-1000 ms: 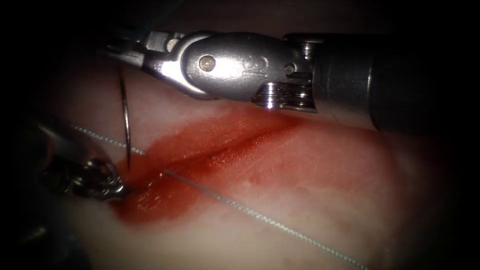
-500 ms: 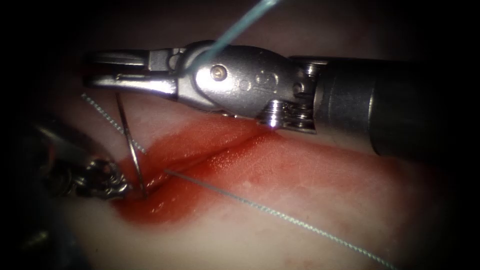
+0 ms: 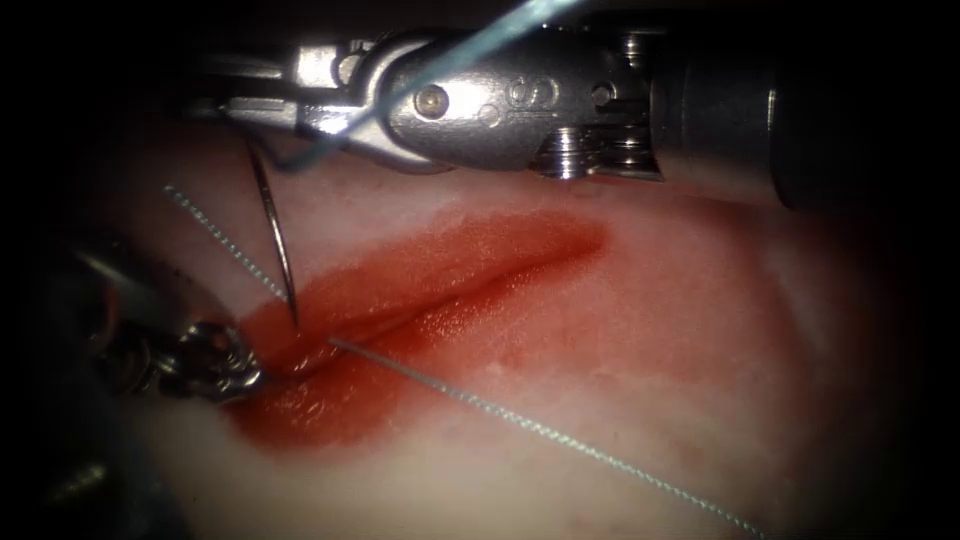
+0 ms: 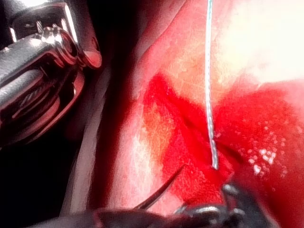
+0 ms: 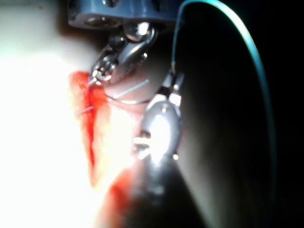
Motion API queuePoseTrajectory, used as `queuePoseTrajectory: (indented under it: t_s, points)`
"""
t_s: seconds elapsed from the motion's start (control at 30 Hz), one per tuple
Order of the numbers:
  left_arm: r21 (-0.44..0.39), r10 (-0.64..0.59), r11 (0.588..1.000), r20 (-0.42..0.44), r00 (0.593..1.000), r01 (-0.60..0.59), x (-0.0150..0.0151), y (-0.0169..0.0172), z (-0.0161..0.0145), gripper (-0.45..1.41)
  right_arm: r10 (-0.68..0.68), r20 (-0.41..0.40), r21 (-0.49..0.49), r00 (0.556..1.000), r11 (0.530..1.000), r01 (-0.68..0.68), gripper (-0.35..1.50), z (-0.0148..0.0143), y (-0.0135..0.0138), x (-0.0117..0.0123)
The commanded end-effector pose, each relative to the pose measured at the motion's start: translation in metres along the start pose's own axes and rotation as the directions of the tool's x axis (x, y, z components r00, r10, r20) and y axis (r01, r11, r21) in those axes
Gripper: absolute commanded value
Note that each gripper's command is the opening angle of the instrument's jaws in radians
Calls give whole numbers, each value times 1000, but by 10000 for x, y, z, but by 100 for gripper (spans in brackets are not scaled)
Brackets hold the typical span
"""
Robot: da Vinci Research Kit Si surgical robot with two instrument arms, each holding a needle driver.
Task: Wound Closure
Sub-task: Pass the needle through the bottom of the cut.
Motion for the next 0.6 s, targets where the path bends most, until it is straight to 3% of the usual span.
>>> queuePoseTrajectory:
  t_s: [0.03, 0.37, 0.6]
  points:
    - [0, 4, 1000, 4, 1000, -4, -12, -3, -4, -45, -4, -7, -1, 1000, 1000, 4, -35, 13, 8, 0]
    - [1, 5, 1000, 3, 1000, -5, -12, -3, -4, -45, 2, -28, 48, 1000, 999, -1, -35, 10, -2, 6]
    - [1, 4, 1000, 3, 1000, -4, -12, -4, -4, -45, -87, -3, 96, 996, 992, 87, -35, 8, -6, 3]
